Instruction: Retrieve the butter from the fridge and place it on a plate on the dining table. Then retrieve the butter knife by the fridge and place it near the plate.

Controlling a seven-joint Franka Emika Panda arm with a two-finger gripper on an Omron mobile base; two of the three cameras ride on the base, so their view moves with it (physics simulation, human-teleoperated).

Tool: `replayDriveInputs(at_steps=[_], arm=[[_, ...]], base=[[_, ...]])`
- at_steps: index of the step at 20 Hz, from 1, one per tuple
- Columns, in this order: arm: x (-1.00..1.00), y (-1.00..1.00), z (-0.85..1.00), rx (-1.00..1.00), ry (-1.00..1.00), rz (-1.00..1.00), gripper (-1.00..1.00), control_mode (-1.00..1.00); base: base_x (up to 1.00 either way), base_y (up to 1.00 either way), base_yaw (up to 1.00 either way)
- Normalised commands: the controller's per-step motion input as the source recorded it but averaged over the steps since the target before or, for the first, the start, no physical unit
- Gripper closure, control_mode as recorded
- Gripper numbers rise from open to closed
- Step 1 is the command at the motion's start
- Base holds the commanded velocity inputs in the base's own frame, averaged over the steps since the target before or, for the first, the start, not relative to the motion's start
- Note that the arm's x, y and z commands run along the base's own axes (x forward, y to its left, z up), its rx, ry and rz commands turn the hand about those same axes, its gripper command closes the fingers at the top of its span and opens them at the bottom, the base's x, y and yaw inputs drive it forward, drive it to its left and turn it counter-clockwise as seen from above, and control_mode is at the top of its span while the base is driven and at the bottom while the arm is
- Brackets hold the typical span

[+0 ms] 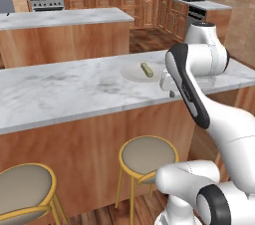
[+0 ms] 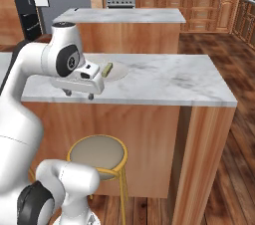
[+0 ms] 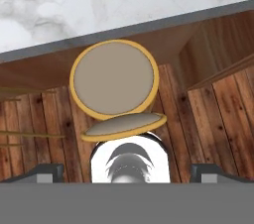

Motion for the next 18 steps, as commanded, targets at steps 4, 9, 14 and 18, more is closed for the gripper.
replayDriveInputs(at_steps=[4, 9, 14, 18], arm=[[-0.02, 0.0, 0.0, 0.0, 0.0, 0.0, -1.0, 1.0], [0.0, 0.0, 0.0, 0.0, 0.0, 0.0, -1.0, 1.0], [0.0, 0.0, 0.0, 0.0, 0.0, 0.0, -1.0, 1.0], [0.0, 0.0, 0.0, 0.0, 0.0, 0.0, -1.0, 1.0]], base=[[0.0, -0.01, 0.0], [-0.06, -0.79, 0.02], [-0.2, -1.0, 0.0], [-0.18, -1.0, 0.0]])
